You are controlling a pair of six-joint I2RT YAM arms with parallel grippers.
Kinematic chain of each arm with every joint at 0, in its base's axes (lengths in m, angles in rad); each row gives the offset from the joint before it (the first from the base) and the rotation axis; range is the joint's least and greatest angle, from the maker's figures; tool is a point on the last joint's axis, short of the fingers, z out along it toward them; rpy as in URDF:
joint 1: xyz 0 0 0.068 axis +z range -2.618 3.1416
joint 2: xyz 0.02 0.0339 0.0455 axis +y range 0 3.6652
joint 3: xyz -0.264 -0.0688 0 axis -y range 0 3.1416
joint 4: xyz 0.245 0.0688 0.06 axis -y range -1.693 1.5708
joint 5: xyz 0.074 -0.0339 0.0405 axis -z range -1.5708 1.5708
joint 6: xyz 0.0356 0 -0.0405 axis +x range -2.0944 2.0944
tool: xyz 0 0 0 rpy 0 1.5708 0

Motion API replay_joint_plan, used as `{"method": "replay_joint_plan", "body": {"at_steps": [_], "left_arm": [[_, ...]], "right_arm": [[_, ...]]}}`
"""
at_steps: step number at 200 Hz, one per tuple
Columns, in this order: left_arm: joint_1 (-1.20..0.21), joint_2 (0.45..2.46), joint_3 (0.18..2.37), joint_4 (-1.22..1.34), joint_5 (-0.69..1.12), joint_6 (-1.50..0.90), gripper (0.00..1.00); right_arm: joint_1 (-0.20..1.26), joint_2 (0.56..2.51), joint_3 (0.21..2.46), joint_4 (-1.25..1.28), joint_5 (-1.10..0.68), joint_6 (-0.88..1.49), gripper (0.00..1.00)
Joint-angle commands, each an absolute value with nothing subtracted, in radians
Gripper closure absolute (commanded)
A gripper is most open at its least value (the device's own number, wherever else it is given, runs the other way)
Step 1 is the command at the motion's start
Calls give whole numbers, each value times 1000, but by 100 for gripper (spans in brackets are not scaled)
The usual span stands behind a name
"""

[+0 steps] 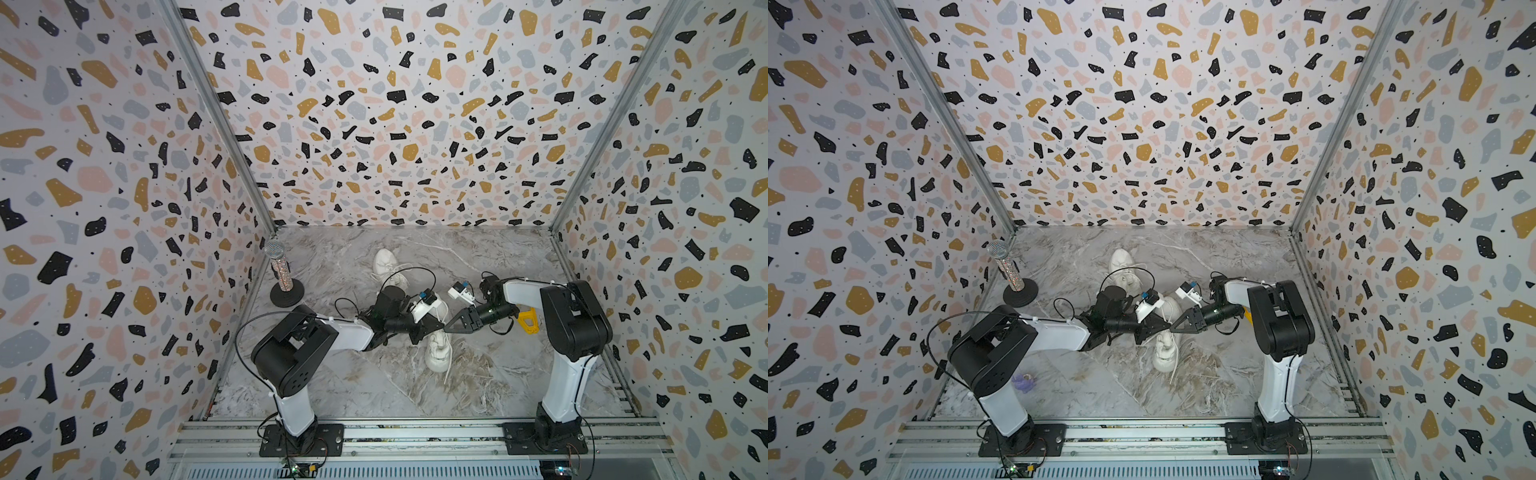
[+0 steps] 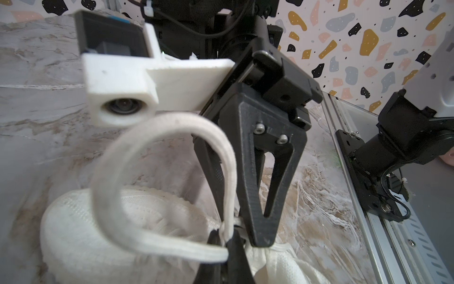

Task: Tie the shoes
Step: Cross the shoelace with the shoelace.

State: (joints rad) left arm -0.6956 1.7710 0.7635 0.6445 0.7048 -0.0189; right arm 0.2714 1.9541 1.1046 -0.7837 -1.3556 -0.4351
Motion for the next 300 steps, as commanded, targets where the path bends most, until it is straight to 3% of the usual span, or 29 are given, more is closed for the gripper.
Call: {"method": "replay_joint_plan", "body": {"at_steps": [1,16,86,132,300], "left_arm": [[-695,1778,761,783,719,-70,100],[-695,1781,757,785,726,-62,100],[-692,1754,723,726,731,92,100],[-693,1743,712,697,733,179,100],[-696,1722,666,765,637,257,100]], "right_arm": [[272,1956,1135,-813,-1384,-448,79],[272,1958,1137,-813,-1390,-449,80],[207,1890,1121,-806,-1305,-452,65],[217,1896,1112,-674,-1201,-296,75],[297,1945,1174,-824,-1266,-435,81]]}}
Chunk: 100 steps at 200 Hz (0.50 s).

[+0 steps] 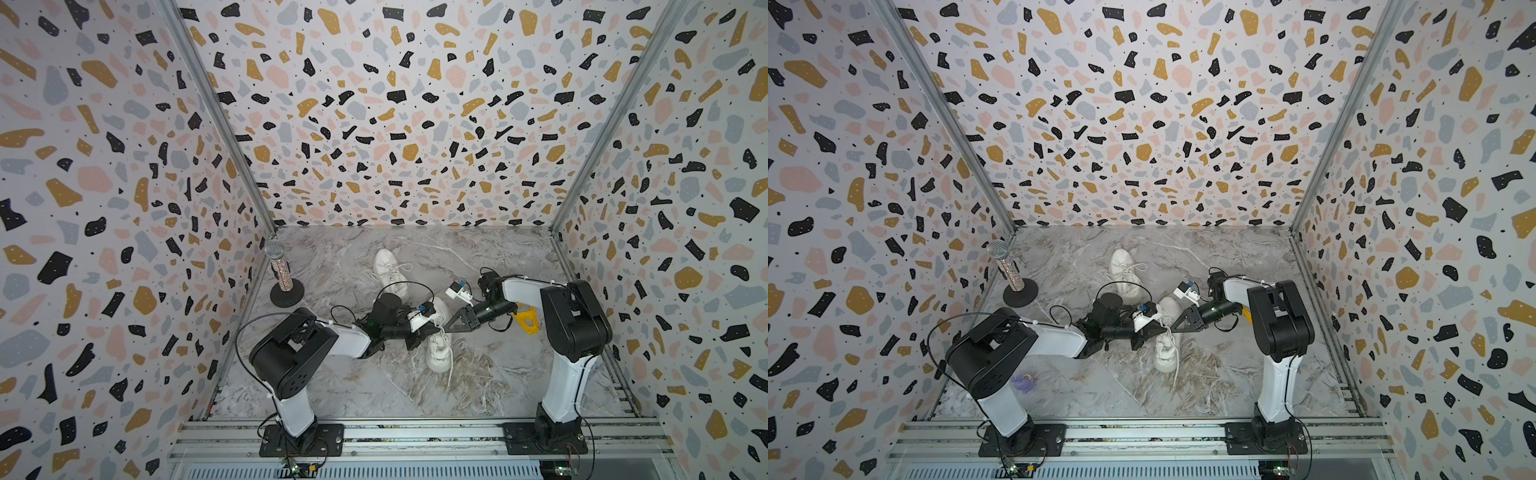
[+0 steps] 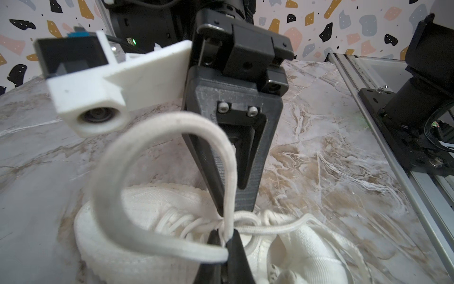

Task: Tie the shoes
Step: Cross the shoelace with the shoelace.

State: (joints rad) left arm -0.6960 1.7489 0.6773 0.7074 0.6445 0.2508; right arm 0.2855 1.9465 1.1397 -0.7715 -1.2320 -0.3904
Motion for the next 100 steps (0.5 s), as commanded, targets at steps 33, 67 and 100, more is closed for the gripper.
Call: {"method": "replay_joint_plan", "body": {"at_steps": [33,67,100], "left_arm": [[-696,1722,665,786,654,250,100],[-698,1713,663,807,673,239,100],[-698,1721,664,811,674,238,100]], "right_arm": [[299,1939,1179,-824,-1268,-435,81],[299,1946,1187,-823,-1256,-425,81],[299,1955,1187,-824,-1301,-426,80]]}}
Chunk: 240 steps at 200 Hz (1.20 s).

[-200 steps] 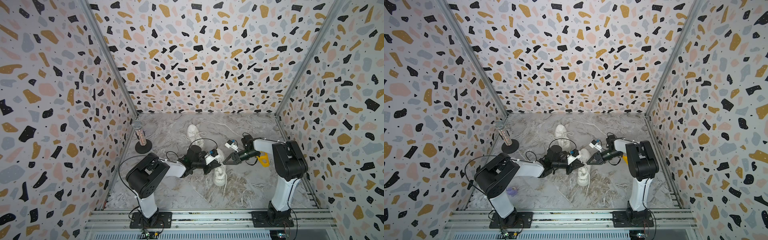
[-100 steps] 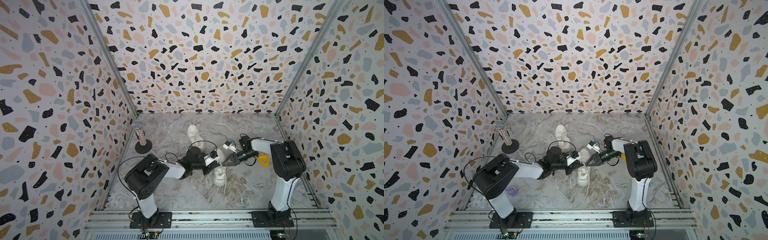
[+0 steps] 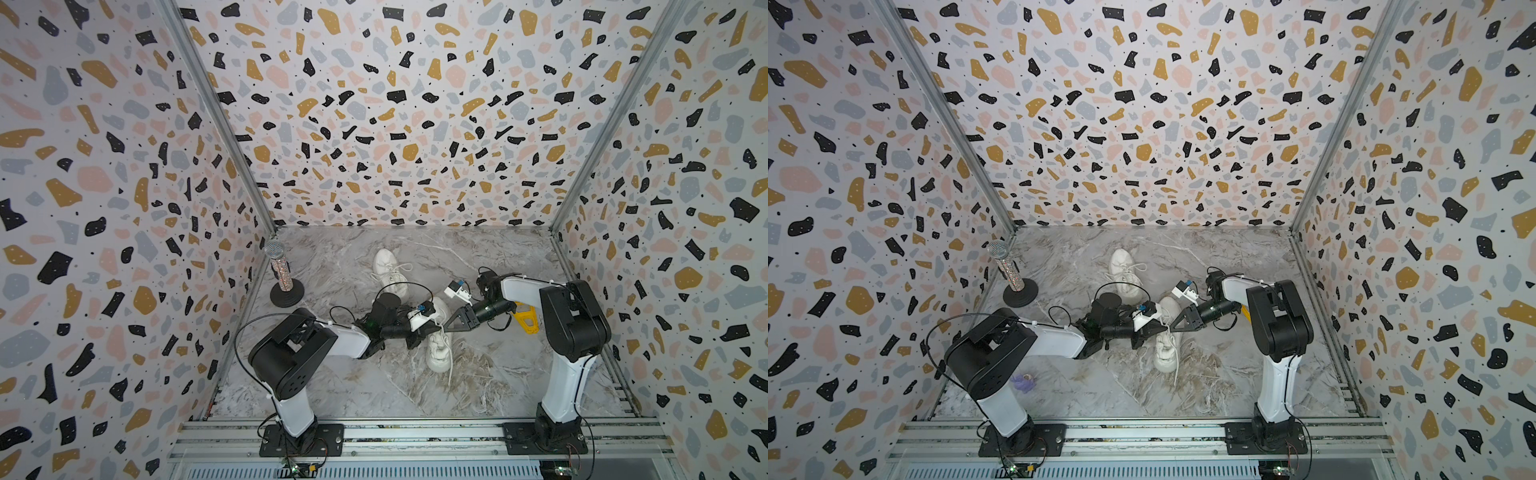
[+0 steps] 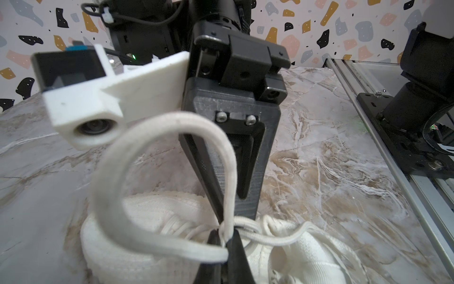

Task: Tie the shoes
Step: Cross the shoelace with the shoelace.

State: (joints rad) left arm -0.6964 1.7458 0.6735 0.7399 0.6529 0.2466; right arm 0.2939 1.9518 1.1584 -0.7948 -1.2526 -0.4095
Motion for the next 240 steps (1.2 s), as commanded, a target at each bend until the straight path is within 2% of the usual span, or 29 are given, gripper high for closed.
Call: {"method": "replay_joint_plan", "body": {"at_steps": [1,169,212,232,240], "left_arm": [[-698,1721,664,811,675,236,100],[-699,1782,664,934,710,62,100],[-701,1787,663,937,716,62,100],[-701,1790,661,936,714,71,100],[-700,1790,658,936,714,74,100]], "right_arm": [[299,1956,1187,-825,-1302,-426,80],[302,1995,1205,-835,-1345,-420,74],[302,1990,1211,-836,-1344,-420,88],[301,1982,1210,-836,-1323,-422,100],[298,1977,1210,-836,-1307,-422,100]]}}
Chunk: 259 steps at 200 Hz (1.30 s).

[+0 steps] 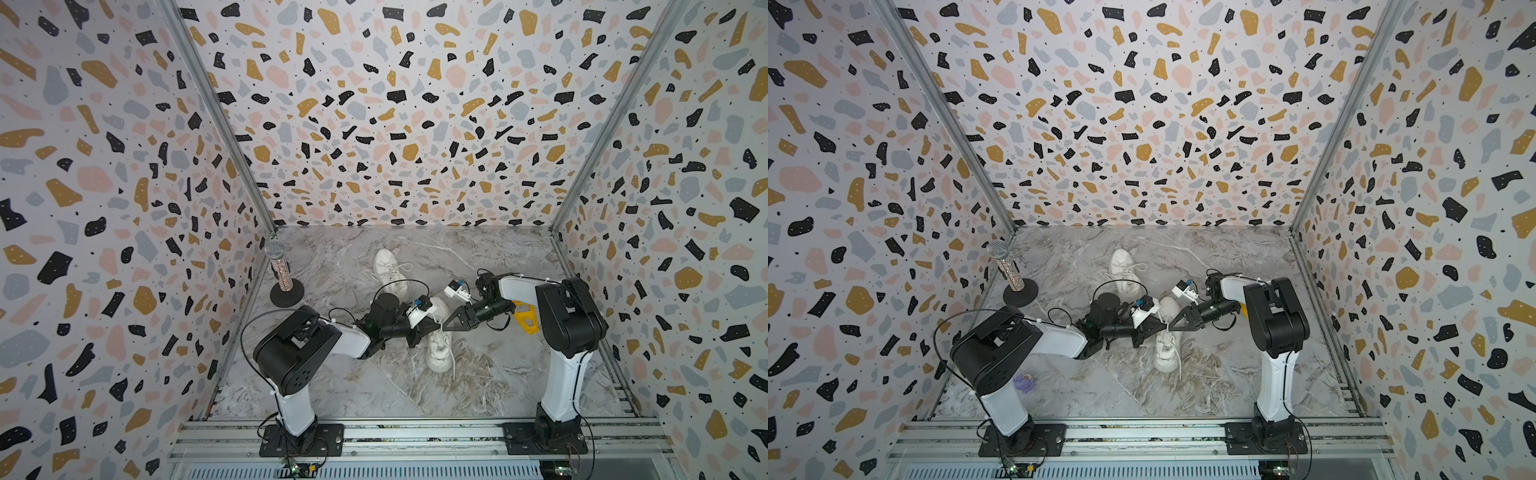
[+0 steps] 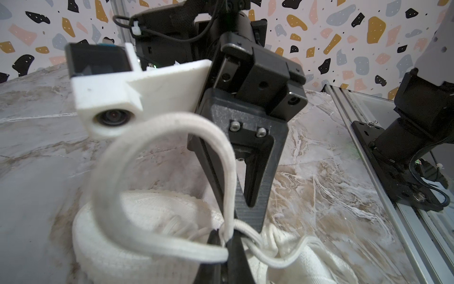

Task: Tie the shoes
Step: Cross the shoelace with the shoelace.

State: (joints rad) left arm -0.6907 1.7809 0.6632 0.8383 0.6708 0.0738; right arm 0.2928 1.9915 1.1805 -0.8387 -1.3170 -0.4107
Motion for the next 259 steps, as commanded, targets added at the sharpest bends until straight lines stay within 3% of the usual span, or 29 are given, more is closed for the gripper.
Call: {"method": "replay_joint_plan", "body": {"at_steps": [1,109,259], "left_arm": [[-700,1789,658,936,715,74,100],[-683,1785,664,908,751,81,96],[-658,1760,671,889,764,92,62]], "right_arm": [[298,1977,1210,-836,-1306,-422,100],[271,1920,1203,-837,-1219,-455,100],[272,1878,1201,-838,-1175,-503,100]]}}
